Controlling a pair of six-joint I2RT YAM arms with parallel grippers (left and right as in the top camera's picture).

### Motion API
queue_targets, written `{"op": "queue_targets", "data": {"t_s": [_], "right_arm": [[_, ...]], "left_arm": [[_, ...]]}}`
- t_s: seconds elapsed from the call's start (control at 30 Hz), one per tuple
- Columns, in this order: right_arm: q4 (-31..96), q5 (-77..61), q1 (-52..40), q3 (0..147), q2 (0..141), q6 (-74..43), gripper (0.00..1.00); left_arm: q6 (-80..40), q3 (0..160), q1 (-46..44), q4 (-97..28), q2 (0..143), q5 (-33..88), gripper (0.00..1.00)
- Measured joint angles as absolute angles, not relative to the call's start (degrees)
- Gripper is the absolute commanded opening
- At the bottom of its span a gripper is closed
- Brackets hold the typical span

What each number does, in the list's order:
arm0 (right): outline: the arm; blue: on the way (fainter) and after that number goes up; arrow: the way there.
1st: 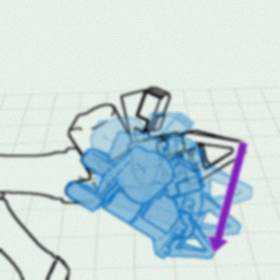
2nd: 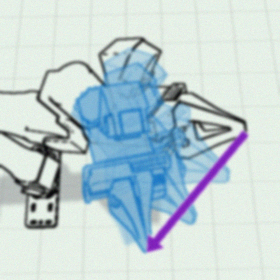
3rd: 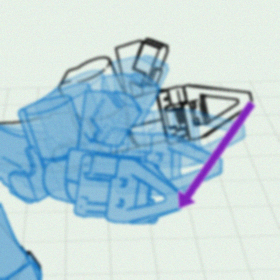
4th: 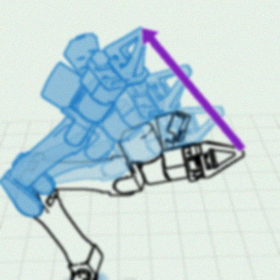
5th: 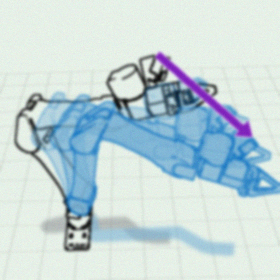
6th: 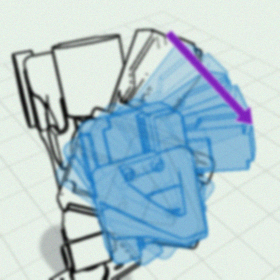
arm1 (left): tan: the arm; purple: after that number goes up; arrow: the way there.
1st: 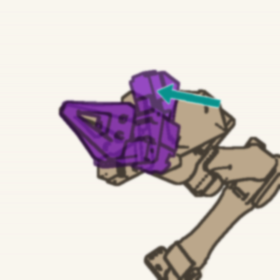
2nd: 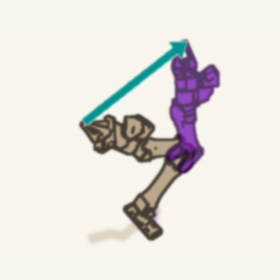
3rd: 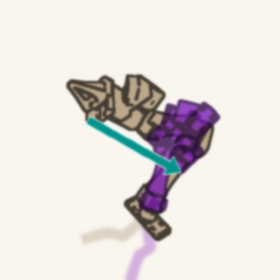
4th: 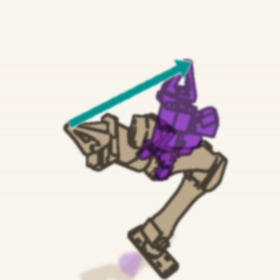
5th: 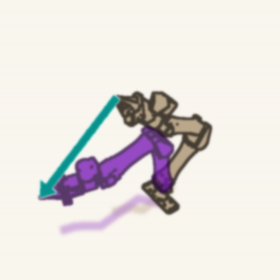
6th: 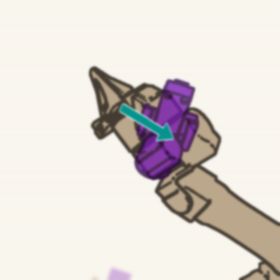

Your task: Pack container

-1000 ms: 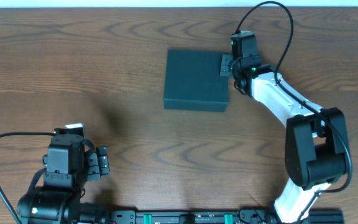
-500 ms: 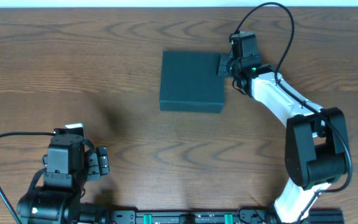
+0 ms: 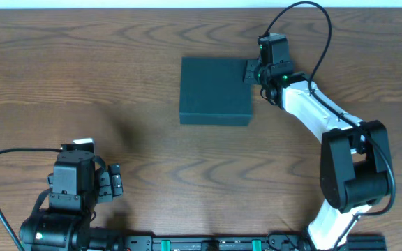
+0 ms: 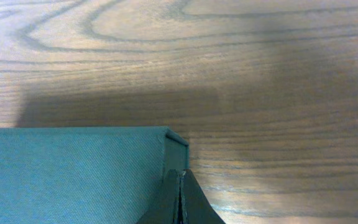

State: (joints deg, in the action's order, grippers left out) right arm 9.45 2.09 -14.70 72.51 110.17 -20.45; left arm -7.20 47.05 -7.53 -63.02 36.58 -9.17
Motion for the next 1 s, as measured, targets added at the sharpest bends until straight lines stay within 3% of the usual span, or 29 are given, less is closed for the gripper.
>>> {"op": "queue_targets", "data": {"t_s": [0.23,0.43,0.5,0.6,0.63,0.67,1.0], "right_arm": [[15.0,8.6,-13.8,72.6,103.6,-21.1,0.01],[18.0,10.5,-11.2,71.7,86.8,-16.6,0.01],[16.9,8.8,-10.8,68.5,81.4,-13.7,0.12],[14.5,3.9,-9.3,59.9,72.1,-9.3,0.57],[13.7,1.7,-8.6,55.3,67.7,-7.9,0.93],[13.2,0.3,-8.0,52.1,64.4,-7.7,0.99],[1.3,-8.2,-6.4,25.5,33.4,-7.0,0.99]], "left_arm": [[-7.2,47.0,-7.5,-63.0,36.6,-9.2,0.95],[-7.2,47.0,-7.5,-63.0,36.6,-9.2,0.95],[-7.2,47.0,-7.5,-63.1,36.6,-9.2,0.95],[-7.2,47.0,-7.5,-63.1,36.6,-9.2,0.95],[-7.2,47.0,-7.5,-63.0,36.6,-9.2,0.95],[-7.2,47.0,-7.5,-63.1,36.6,-9.2,0.95],[-7.2,47.0,-7.5,-63.0,36.5,-9.2,0.95]]}}
